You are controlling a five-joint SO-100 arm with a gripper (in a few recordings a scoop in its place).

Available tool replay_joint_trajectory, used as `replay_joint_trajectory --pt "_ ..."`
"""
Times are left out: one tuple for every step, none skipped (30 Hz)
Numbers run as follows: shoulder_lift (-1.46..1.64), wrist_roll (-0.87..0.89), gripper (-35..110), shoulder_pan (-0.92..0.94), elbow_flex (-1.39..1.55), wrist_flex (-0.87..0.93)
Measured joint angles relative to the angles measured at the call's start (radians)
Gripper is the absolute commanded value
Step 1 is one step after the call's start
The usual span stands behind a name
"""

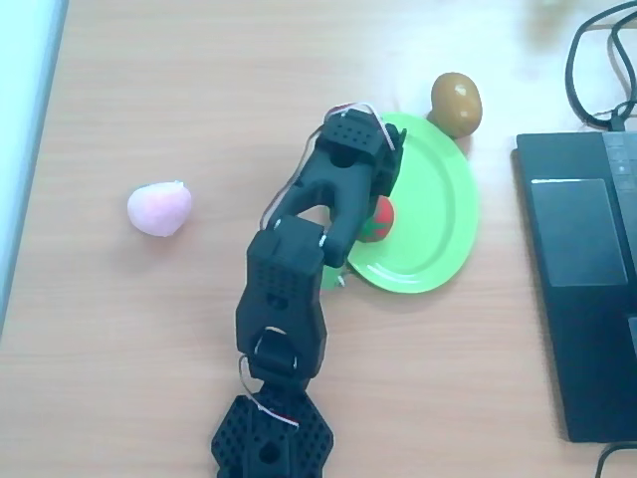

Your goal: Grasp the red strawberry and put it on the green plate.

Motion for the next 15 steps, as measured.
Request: replay_joint_trajectory --pt "0.017 0.011 42 -0.014 -0.002 0.002" --pt "0.029 0.015 42 -0.028 -0.002 0.012" --pt "0.043 0.020 42 -0.041 -0.002 0.021" --pt "0.057 0.032 42 -0.054 -0.002 0.029" --pt "0.072 0.044 42 -0.061 -0.002 0.038" --pt "0.089 0.051 42 -0.071 -0.002 0.048" --pt "0.100 0.064 42 -0.084 -0.002 0.051" --pt "0.112 0.080 41 -0.100 -0.002 0.051" --pt "0.124 0.095 41 -0.117 -0.002 0.057" --pt "0.135 0.120 41 -0.135 -0.002 0.069" --pt "0.150 0.150 40 -0.155 -0.002 0.072" --pt "0.163 0.172 40 -0.172 -0.002 0.072" --pt "0.179 0.196 39 -0.187 -0.002 0.072" --pt "0.190 0.221 37 -0.204 -0.002 0.072" --pt "0.204 0.230 35 -0.221 0.000 0.067"
